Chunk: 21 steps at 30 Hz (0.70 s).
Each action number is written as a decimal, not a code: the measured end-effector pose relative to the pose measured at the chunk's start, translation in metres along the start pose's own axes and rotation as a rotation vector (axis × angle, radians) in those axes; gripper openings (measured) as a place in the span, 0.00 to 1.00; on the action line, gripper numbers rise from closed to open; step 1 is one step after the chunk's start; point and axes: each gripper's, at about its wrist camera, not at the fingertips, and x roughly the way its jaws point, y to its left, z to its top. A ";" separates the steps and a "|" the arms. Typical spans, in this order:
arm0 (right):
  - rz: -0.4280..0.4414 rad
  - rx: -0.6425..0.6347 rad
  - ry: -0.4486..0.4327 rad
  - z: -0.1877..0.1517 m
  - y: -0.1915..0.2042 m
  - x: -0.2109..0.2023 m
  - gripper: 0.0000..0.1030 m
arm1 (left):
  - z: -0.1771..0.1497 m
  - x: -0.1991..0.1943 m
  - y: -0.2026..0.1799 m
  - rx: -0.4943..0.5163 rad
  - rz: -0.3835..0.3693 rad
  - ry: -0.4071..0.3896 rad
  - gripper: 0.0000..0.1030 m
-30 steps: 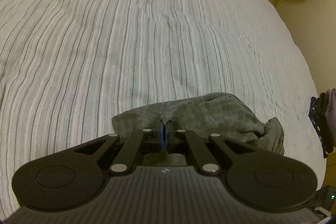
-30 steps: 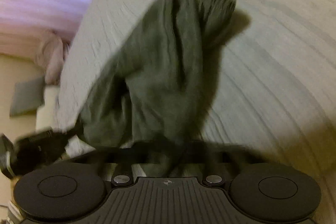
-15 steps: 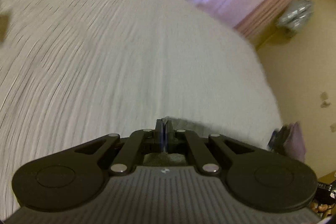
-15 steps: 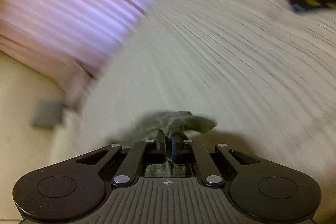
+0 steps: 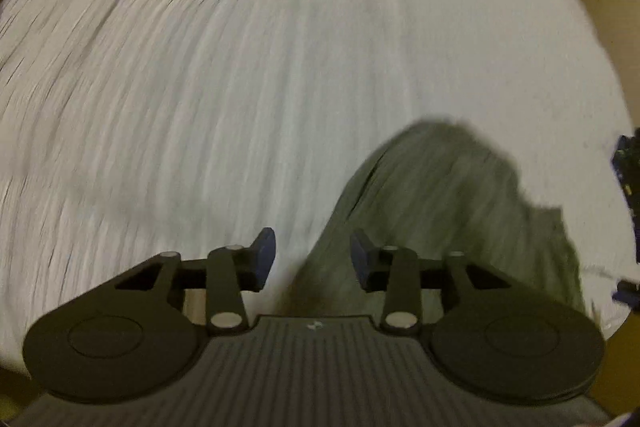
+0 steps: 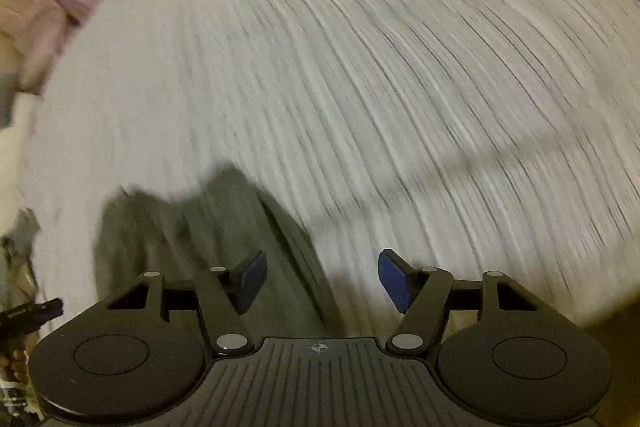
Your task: Fold clothes
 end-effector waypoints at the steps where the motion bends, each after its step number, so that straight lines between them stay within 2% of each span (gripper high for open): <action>1: 0.035 -0.033 -0.019 0.012 0.007 0.011 0.64 | 0.012 0.009 -0.008 0.033 -0.032 -0.014 0.40; 3: 0.061 -0.096 -0.023 0.026 0.022 0.036 0.64 | 0.032 0.030 -0.023 0.102 -0.088 -0.026 0.50; 7: 0.108 -0.223 0.003 0.043 0.045 0.077 0.64 | 0.059 0.080 -0.046 0.223 -0.159 -0.026 0.51; 9: 0.136 -0.218 0.023 0.046 0.046 0.096 0.64 | 0.065 0.102 -0.049 0.235 -0.195 -0.013 0.52; 11: 0.170 -0.195 0.041 0.049 0.044 0.114 0.64 | 0.071 0.124 -0.048 0.202 -0.260 0.040 0.52; 13: 0.198 -0.144 0.078 0.048 0.038 0.128 0.63 | 0.074 0.143 -0.046 0.178 -0.332 0.121 0.42; 14: 0.207 -0.138 0.095 0.049 0.039 0.133 0.60 | 0.073 0.146 -0.047 0.192 -0.345 0.139 0.27; 15: 0.211 -0.141 0.106 0.050 0.042 0.133 0.44 | 0.072 0.146 -0.048 0.213 -0.349 0.141 0.09; 16: 0.214 -0.146 0.116 0.051 0.045 0.134 0.05 | 0.073 0.144 -0.046 0.215 -0.357 0.137 0.05; 17: 0.218 -0.150 0.127 0.052 0.048 0.134 0.04 | 0.076 0.140 -0.043 0.201 -0.369 0.129 0.05; 21: 0.210 -0.247 -0.009 0.074 0.073 0.108 0.03 | 0.106 0.112 -0.036 0.199 -0.399 0.019 0.04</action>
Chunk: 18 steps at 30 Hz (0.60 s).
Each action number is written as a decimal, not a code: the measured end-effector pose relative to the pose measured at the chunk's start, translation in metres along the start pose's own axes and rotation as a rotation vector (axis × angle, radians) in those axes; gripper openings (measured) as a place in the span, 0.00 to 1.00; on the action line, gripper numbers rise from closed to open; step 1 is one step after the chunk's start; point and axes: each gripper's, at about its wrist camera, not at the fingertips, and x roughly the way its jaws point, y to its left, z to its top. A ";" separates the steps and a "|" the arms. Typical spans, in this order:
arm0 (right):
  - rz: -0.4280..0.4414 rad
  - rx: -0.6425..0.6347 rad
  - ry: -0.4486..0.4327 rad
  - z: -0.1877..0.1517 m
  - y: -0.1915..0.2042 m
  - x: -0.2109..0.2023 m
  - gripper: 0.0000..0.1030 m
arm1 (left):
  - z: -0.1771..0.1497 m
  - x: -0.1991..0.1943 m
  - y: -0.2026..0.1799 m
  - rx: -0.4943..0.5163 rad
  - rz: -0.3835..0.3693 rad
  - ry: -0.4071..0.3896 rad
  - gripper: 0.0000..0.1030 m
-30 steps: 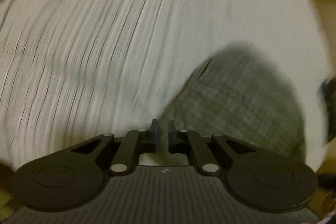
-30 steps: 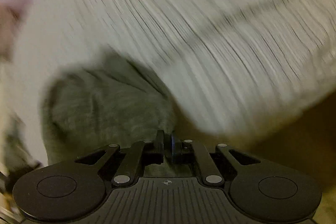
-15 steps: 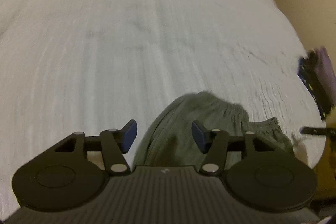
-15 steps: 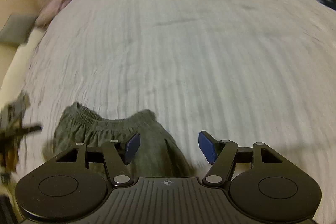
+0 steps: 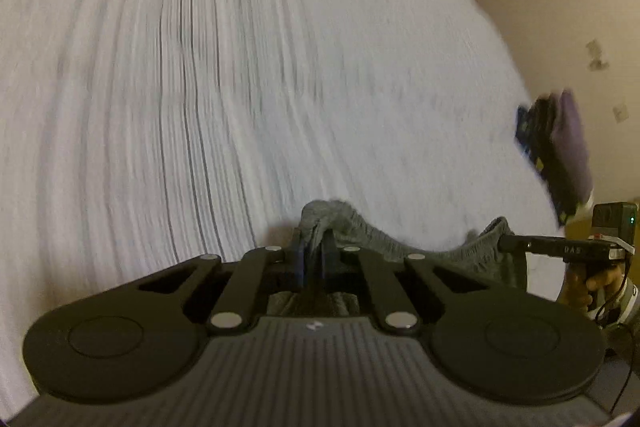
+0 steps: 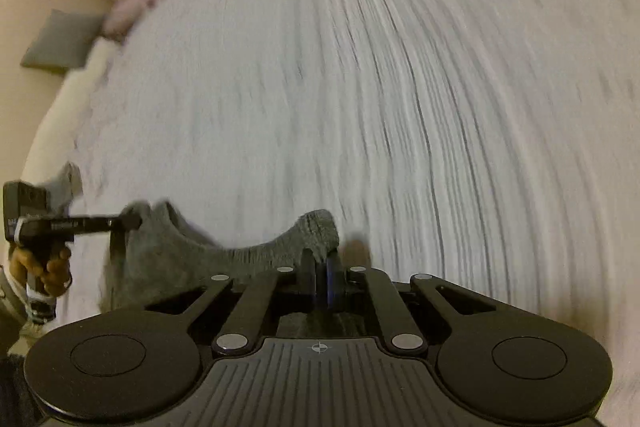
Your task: Fold clothes
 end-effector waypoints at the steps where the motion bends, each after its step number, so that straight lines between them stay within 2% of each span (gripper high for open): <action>1: -0.004 -0.028 -0.050 0.014 0.008 -0.007 0.03 | 0.010 -0.007 -0.003 0.017 -0.001 -0.033 0.04; 5: -0.042 -0.156 -0.175 0.074 0.040 -0.008 0.04 | 0.054 -0.025 -0.014 0.077 0.027 -0.173 0.06; 7: -0.129 -0.216 -0.240 0.103 0.053 0.010 0.04 | 0.080 -0.019 -0.017 0.094 0.098 -0.230 0.14; 8: -0.174 -0.245 -0.273 0.117 0.060 0.019 0.04 | 0.089 -0.013 -0.016 0.088 0.147 -0.246 0.24; 9: -0.209 -0.238 -0.280 0.126 0.062 0.030 0.05 | 0.095 -0.008 -0.015 0.070 0.205 -0.273 0.29; 10: -0.243 -0.228 -0.286 0.134 0.063 0.040 0.11 | 0.099 -0.005 -0.011 0.045 0.249 -0.296 0.30; 11: -0.277 -0.219 -0.292 0.143 0.064 0.050 0.36 | 0.101 -0.003 -0.006 0.018 0.278 -0.311 0.35; 12: -0.311 -0.185 -0.313 0.142 0.062 0.054 0.50 | 0.101 -0.003 0.001 -0.020 0.300 -0.314 0.39; 13: -0.320 -0.147 -0.355 0.138 0.058 0.050 0.75 | 0.097 -0.003 0.009 -0.058 0.309 -0.308 0.39; 15: -0.286 -0.084 -0.326 0.115 0.043 0.039 0.76 | 0.079 -0.008 0.024 -0.112 0.301 -0.277 0.39; 18: -0.234 0.010 -0.278 0.080 0.022 0.022 0.76 | 0.035 -0.025 0.044 -0.170 0.337 -0.203 0.39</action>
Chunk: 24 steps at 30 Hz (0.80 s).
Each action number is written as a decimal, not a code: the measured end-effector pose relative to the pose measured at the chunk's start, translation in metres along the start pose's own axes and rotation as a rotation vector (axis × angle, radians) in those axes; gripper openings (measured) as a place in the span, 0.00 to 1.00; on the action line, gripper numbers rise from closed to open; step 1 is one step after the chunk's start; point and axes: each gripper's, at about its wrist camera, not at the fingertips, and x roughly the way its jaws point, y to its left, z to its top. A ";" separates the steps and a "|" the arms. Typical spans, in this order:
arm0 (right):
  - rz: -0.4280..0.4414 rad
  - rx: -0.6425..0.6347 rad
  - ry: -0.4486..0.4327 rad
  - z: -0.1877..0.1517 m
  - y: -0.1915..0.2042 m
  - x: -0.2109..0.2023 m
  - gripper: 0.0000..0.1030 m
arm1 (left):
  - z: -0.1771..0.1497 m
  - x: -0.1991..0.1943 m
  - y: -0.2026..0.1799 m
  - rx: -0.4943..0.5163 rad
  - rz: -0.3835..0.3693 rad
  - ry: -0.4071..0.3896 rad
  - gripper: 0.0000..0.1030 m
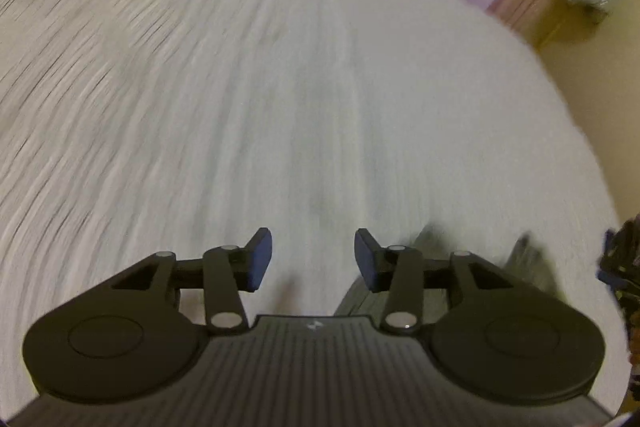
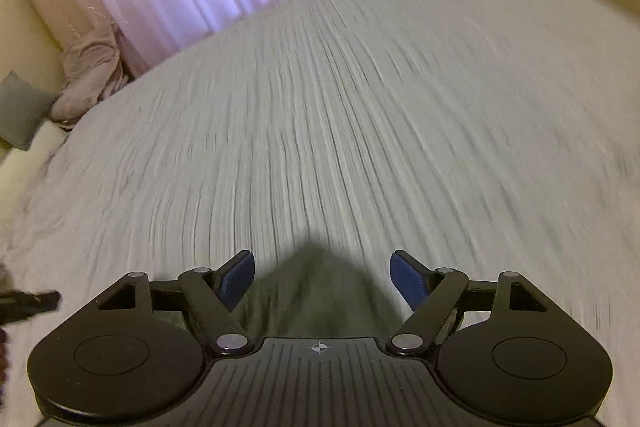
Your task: Fold clothes
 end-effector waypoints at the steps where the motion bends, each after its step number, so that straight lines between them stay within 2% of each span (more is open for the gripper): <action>1: -0.009 0.036 0.036 -0.016 -0.008 -0.009 0.76 | -0.014 -0.007 0.011 -0.026 0.014 0.029 0.39; 5: -0.061 0.171 0.167 -0.080 -0.039 -0.050 0.75 | -0.076 -0.045 0.049 -0.192 0.036 0.117 0.39; 9: -0.125 0.357 0.204 -0.140 -0.061 -0.103 0.75 | -0.134 -0.086 0.053 -0.360 0.049 0.121 0.39; 12: -0.171 0.440 0.203 -0.159 -0.079 -0.127 0.75 | -0.169 -0.107 0.045 -0.458 0.016 0.146 0.39; 16: -0.189 0.479 0.182 -0.158 -0.106 -0.142 0.75 | -0.207 -0.103 -0.010 -0.413 -0.112 0.249 0.39; 19: -0.176 0.509 0.161 -0.149 -0.124 -0.147 0.75 | -0.228 -0.091 -0.061 -0.331 -0.257 0.346 0.39; 21: -0.153 0.527 0.156 -0.148 -0.130 -0.147 0.73 | -0.243 -0.081 -0.084 -0.323 -0.314 0.379 0.40; 22: -0.140 0.533 0.158 -0.149 -0.133 -0.147 0.67 | -0.251 -0.076 -0.092 -0.334 -0.331 0.393 0.40; 24: -0.116 0.531 0.173 -0.148 -0.139 -0.146 0.65 | -0.265 -0.066 -0.100 -0.382 -0.339 0.405 0.40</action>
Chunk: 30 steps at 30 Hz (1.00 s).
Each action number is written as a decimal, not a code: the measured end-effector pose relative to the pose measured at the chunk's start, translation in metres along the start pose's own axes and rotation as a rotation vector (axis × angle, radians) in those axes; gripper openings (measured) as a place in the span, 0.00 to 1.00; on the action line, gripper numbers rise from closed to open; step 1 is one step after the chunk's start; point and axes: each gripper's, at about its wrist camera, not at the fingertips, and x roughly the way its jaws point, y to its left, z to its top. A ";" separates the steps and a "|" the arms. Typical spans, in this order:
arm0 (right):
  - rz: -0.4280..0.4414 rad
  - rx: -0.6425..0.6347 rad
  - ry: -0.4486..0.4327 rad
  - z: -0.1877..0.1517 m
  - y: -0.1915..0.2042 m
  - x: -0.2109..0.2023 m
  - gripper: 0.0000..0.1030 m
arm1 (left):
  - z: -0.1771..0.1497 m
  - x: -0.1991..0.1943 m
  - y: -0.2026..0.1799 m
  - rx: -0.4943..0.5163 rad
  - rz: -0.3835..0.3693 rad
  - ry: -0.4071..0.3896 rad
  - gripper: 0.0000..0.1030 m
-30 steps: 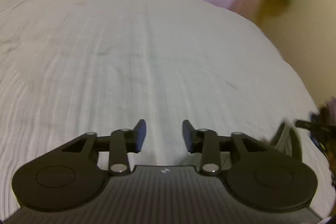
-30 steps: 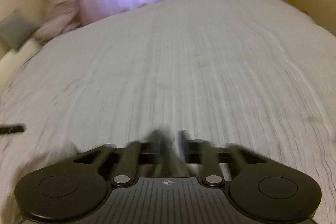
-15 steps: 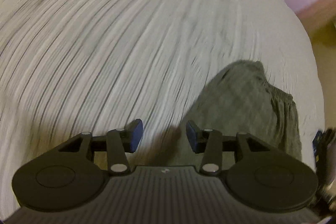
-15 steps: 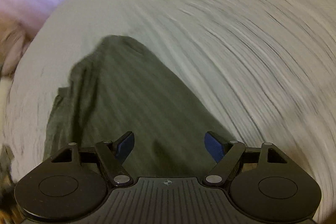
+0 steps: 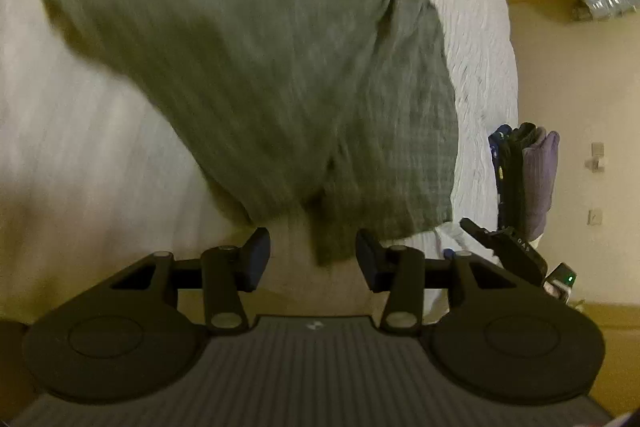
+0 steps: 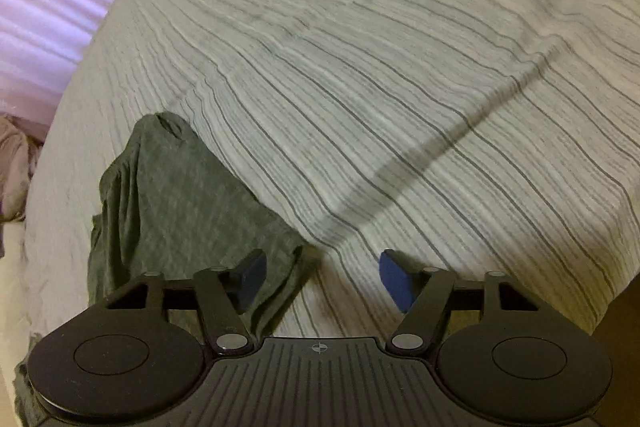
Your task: Fold clothes
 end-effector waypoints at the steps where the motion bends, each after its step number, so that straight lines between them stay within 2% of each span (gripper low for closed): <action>1: 0.014 0.000 0.006 -0.001 -0.004 -0.002 0.65 | -0.004 0.005 0.002 -0.024 -0.004 -0.012 0.40; 7: 0.109 0.017 0.026 0.010 -0.013 0.013 0.65 | -0.016 0.026 0.017 -0.170 -0.062 -0.083 0.42; 9: 0.137 0.039 0.031 0.013 -0.014 0.022 0.64 | -0.014 0.036 0.016 -0.189 -0.083 -0.089 0.34; 10: 0.150 0.049 0.033 0.014 -0.015 0.026 0.57 | -0.014 0.037 0.017 -0.191 -0.097 -0.085 0.27; 11: 0.158 0.049 0.037 0.016 -0.014 0.030 0.28 | -0.014 0.038 0.017 -0.191 -0.110 -0.077 0.07; 12: 0.170 0.050 0.056 0.017 -0.014 0.035 0.12 | -0.013 0.040 0.017 -0.190 -0.123 -0.066 0.00; 13: 0.174 0.036 0.059 0.018 -0.011 0.035 0.01 | -0.013 0.041 0.016 -0.184 -0.141 -0.058 0.00; 14: 0.177 0.022 0.063 0.018 -0.009 0.035 0.00 | -0.014 0.042 0.015 -0.173 -0.162 -0.053 0.00; 18: 0.154 -0.095 -0.051 0.022 0.002 -0.001 0.00 | -0.017 0.039 0.005 -0.093 -0.256 -0.012 0.00; 21: 0.094 -0.139 -0.080 0.022 0.002 -0.011 0.00 | -0.019 0.051 0.007 -0.094 -0.193 0.033 0.00; 23: 0.034 -0.147 -0.046 0.019 -0.001 0.001 0.00 | -0.020 0.061 0.012 -0.113 -0.135 0.039 0.01; 25: -0.048 -0.134 0.004 0.016 -0.004 0.016 0.00 | -0.020 0.062 0.012 -0.120 -0.113 0.051 0.01; 26: -0.074 -0.141 0.010 0.014 -0.003 0.020 0.01 | -0.019 0.058 0.009 -0.107 -0.110 0.060 0.03; 29: -0.130 -0.140 -0.031 0.003 0.005 0.008 0.01 | -0.021 0.039 0.000 -0.012 -0.085 0.089 0.21; 30: -0.149 -0.139 -0.046 0.000 0.008 0.004 0.04 | -0.020 0.028 -0.002 0.028 -0.072 0.090 0.21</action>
